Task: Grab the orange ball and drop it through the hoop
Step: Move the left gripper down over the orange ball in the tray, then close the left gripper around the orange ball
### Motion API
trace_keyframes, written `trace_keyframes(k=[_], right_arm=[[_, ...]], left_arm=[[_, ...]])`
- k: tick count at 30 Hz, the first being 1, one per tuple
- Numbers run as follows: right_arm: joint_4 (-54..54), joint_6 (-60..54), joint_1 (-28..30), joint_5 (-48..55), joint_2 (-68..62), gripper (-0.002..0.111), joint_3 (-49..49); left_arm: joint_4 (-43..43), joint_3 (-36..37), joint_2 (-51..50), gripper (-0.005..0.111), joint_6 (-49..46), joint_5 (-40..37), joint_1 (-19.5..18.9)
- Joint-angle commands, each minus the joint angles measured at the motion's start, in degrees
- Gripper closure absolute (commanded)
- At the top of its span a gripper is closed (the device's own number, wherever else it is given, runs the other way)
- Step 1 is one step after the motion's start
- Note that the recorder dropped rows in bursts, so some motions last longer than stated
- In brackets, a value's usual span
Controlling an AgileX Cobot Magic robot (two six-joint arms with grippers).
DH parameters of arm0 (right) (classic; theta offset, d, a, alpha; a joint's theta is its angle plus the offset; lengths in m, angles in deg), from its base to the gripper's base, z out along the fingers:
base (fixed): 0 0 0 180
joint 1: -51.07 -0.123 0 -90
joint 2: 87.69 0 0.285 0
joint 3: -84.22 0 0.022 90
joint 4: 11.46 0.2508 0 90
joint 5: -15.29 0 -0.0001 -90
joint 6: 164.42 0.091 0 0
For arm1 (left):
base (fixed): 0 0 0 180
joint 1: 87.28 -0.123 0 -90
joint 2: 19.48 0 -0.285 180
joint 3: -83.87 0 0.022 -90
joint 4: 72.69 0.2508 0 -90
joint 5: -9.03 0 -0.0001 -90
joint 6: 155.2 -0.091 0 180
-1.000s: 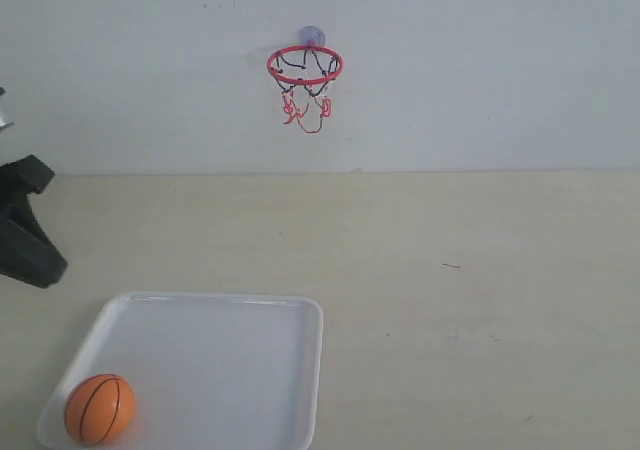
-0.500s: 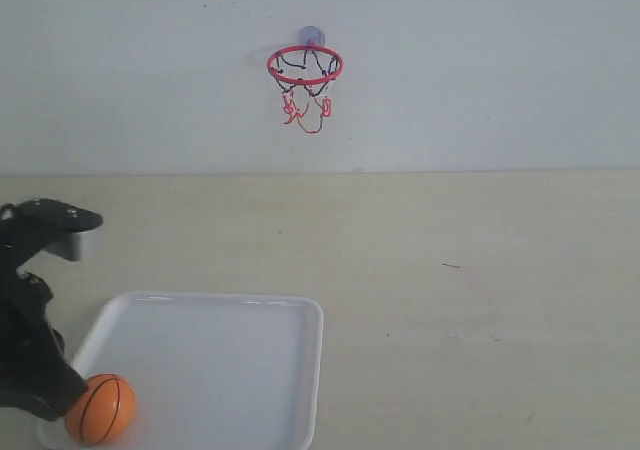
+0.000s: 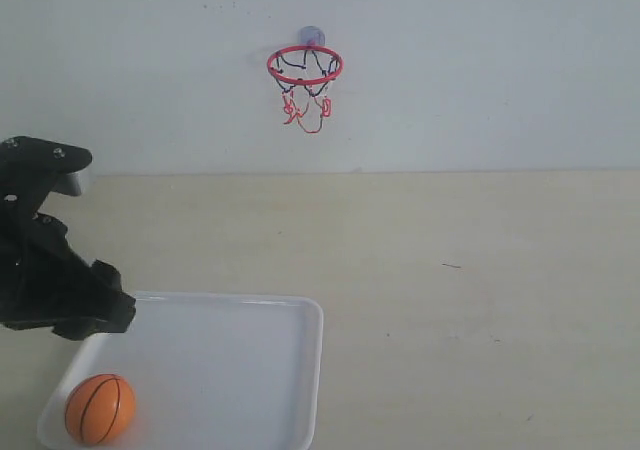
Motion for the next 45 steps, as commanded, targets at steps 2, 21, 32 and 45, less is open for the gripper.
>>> trace_keyframes(k=[2, 21, 32, 45], right_arm=[[-0.16, -0.11, -0.02, -0.37, 0.31, 0.109, 0.01], [-0.16, -0.11, -0.02, -0.37, 0.31, 0.109, 0.01], [-0.16, -0.11, -0.02, -0.37, 0.31, 0.109, 0.01], [-0.16, -0.11, -0.02, -0.37, 0.31, 0.109, 0.01]], left_arm=[[-1.12, 0.13, -2.92, 0.035, 3.42, -0.08, 0.49], [-1.14, 0.13, -15.58, 0.035, 6.04, -4.32, 0.49], [-0.89, 0.13, -16.72, 0.066, 6.04, -3.09, 0.49], [2.63, -3.95, -5.44, 0.103, 5.43, -0.67, 0.49]])
